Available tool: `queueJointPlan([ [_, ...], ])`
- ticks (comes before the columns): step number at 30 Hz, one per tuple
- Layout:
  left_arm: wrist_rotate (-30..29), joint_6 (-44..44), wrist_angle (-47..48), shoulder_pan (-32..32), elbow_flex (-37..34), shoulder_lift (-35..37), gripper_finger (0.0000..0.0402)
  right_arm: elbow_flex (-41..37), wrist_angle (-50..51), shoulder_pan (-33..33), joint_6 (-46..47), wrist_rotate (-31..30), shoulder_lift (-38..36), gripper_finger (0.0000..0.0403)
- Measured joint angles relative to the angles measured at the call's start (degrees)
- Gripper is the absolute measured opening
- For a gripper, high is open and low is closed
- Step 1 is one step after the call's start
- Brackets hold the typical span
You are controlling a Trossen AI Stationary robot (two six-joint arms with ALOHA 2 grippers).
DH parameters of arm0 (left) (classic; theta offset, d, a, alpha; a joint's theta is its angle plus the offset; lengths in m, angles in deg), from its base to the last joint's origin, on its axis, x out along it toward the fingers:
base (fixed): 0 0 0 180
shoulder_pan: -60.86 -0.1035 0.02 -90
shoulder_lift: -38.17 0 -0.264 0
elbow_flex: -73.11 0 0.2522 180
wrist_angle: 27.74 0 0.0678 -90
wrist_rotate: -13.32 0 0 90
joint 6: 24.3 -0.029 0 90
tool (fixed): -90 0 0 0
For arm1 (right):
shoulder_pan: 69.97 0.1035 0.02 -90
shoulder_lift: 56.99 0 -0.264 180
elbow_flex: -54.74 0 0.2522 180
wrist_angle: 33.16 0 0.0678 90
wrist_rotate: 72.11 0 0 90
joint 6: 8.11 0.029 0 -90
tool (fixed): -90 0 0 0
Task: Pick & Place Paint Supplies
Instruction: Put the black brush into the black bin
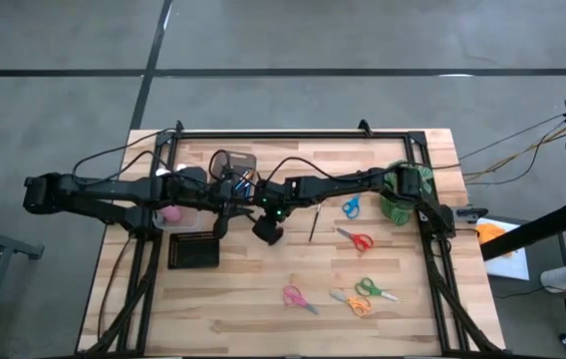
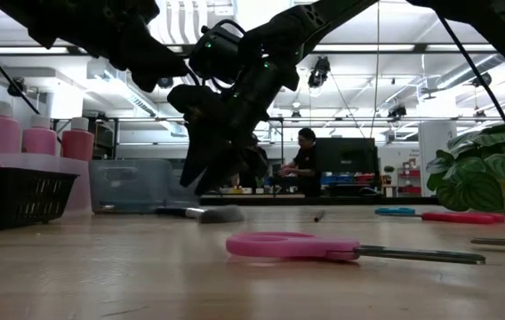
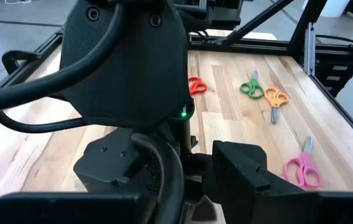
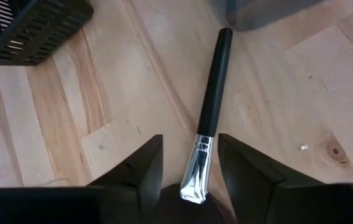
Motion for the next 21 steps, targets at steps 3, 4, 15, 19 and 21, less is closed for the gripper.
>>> queueJointPlan([
  [3,0.00,0.01,0.96,0.00,0.00,0.00,0.0097,0.00,0.02,0.00,-0.11,0.00,0.00,0.0173],
  [4,0.00,0.00,1.05,0.00,0.00,0.00,0.0097,0.00,0.02,0.00,-0.17,0.00,0.00,0.0180],
  [15,0.00,0.02,1.18,0.00,0.00,0.00,0.0097,0.00,0.02,0.00,0.46,0.01,-0.10,0.0217],
  [19,0.00,0.02,1.18,0.00,0.00,-0.02,0.0097,-0.57,-0.22,0.03,-0.89,-0.33,-1.90,0.0217],
  [21,0.00,0.02,1.21,0.00,0.00,-0.02,0.0097,-1.22,-1.59,0.28,-1.59,-2.37,-3.36,0.0217],
])
